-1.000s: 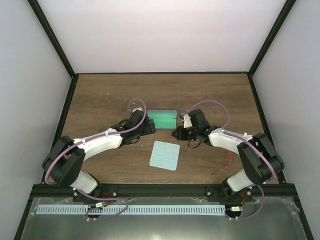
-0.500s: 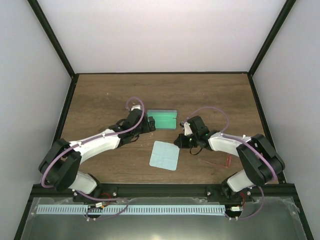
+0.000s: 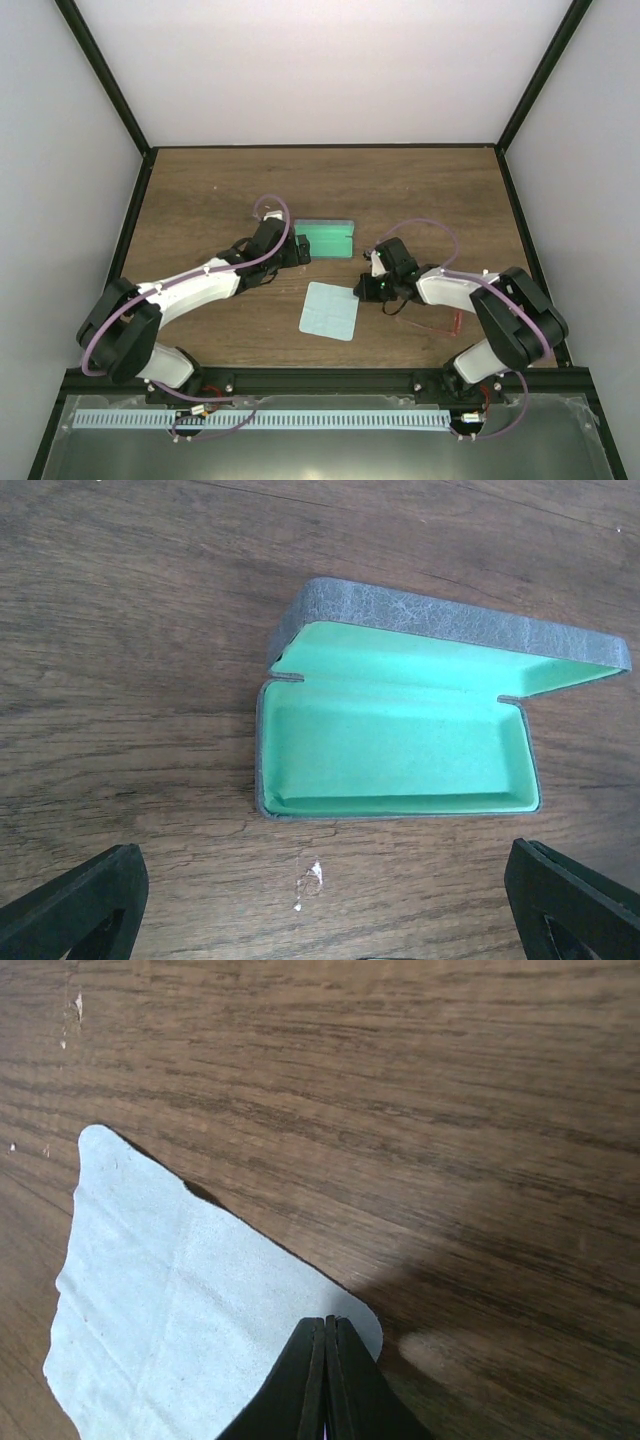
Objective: Organize the sunglasses
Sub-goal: Move the glasses cleaning cloth to the center of the board, then fold the glasses cleaning cloth at the center of the board.
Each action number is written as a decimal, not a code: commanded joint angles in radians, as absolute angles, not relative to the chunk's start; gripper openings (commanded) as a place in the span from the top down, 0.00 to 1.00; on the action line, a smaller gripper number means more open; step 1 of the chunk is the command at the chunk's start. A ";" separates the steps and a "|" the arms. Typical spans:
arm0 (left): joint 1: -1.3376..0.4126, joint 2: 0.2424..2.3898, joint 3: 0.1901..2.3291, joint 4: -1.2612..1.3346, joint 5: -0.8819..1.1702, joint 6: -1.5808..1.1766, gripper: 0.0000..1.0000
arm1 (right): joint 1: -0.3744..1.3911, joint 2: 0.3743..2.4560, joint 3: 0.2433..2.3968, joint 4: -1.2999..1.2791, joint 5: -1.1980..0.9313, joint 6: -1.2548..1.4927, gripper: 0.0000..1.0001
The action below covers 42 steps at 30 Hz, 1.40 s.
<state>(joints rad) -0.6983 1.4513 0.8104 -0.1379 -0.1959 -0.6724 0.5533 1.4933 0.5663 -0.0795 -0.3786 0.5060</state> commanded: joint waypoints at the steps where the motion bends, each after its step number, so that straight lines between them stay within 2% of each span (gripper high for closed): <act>1: -0.695 1.443 0.836 -0.148 -0.183 -0.652 0.00 | 0.560 1.504 0.606 -0.106 -0.314 0.497 0.99; 13: -0.694 1.396 0.840 -0.177 -0.191 -0.618 0.00 | 0.560 1.594 0.713 -0.150 -0.272 0.511 0.99; 19: -0.694 1.378 0.839 -0.174 -0.209 -0.576 0.00 | 0.575 1.407 0.677 -0.126 -0.229 0.528 0.99; 20: -0.693 1.376 0.834 -0.167 -0.204 -0.581 0.02 | 0.583 1.326 0.670 -0.118 -0.194 0.530 0.99; 21: -0.695 1.378 0.829 -0.160 -0.195 -0.582 0.10 | 0.593 1.251 0.656 -0.100 -0.165 0.529 0.98; 23: -0.694 1.380 0.820 -0.138 -0.164 -0.578 0.18 | 0.594 1.120 0.627 -0.060 -0.110 0.528 0.89; 26: -0.696 1.372 0.815 -0.114 -0.115 -0.540 0.20 | 0.594 1.007 0.616 0.005 -0.032 0.528 0.68; 31: -0.714 1.285 0.809 -0.113 -0.048 -0.411 0.09 | 0.594 1.064 0.579 0.112 -0.122 0.486 0.73; 34: -0.730 1.279 0.791 -0.159 -0.059 -0.375 0.14 | 0.594 1.181 0.610 0.065 -0.145 0.470 0.73; 37: -0.740 1.328 0.778 -0.169 -0.006 -0.367 0.33 | 0.594 1.247 0.610 0.064 -0.149 0.451 0.73; 39: -0.759 1.370 0.780 -0.190 -0.005 -0.358 0.42 | 0.594 1.252 0.609 0.066 -0.163 0.443 0.73; 42: -0.825 1.400 0.774 -0.219 -0.116 -0.326 0.43 | 0.594 1.242 0.606 0.060 -0.163 0.437 0.73</act>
